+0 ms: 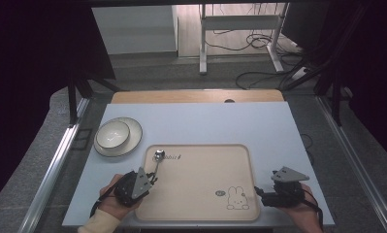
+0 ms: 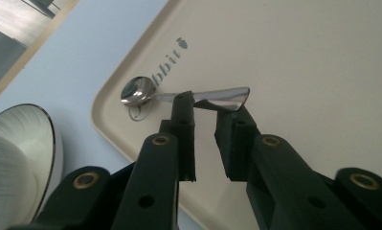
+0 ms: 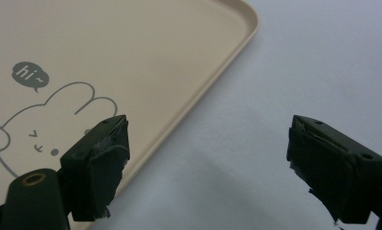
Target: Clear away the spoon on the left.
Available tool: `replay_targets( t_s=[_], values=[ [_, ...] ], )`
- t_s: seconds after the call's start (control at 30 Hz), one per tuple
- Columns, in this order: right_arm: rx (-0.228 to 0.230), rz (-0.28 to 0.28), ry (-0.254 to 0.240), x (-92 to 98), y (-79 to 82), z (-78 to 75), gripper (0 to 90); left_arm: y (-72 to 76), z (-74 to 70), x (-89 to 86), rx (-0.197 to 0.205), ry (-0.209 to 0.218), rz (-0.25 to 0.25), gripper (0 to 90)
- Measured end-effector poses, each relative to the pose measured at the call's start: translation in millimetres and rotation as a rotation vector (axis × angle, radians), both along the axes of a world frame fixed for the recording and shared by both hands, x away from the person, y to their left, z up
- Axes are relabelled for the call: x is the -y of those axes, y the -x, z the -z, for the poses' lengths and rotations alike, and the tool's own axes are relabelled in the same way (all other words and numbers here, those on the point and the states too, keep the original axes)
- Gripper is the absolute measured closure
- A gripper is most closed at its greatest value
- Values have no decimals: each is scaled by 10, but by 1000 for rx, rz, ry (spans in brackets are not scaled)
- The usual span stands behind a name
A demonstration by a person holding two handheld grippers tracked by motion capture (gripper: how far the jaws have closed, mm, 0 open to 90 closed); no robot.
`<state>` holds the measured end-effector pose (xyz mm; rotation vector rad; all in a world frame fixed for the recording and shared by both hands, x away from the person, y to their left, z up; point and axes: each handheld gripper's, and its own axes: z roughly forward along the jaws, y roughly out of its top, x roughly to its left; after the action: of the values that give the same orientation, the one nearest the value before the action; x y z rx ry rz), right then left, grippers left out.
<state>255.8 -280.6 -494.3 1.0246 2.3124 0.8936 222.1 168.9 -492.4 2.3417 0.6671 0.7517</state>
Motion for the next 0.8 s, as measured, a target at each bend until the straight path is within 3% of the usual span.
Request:
replay_targets(
  t_s=[0.3,0.5,0.7,0.8],
  values=[
    [-1,-6,1,-3,-1,2,149,-81,82,-30,-110,19,-4,730],
    [-4,-10,5,-7,-2,8,149,-103,131,-8,-158,16,8,691],
    [-2,-8,4,-4,1,4,149,-134,175,-10,-219,41,3,531],
    [-2,-9,7,-5,-1,6,149,-137,154,-29,-201,52,-15,434]
  ],
)
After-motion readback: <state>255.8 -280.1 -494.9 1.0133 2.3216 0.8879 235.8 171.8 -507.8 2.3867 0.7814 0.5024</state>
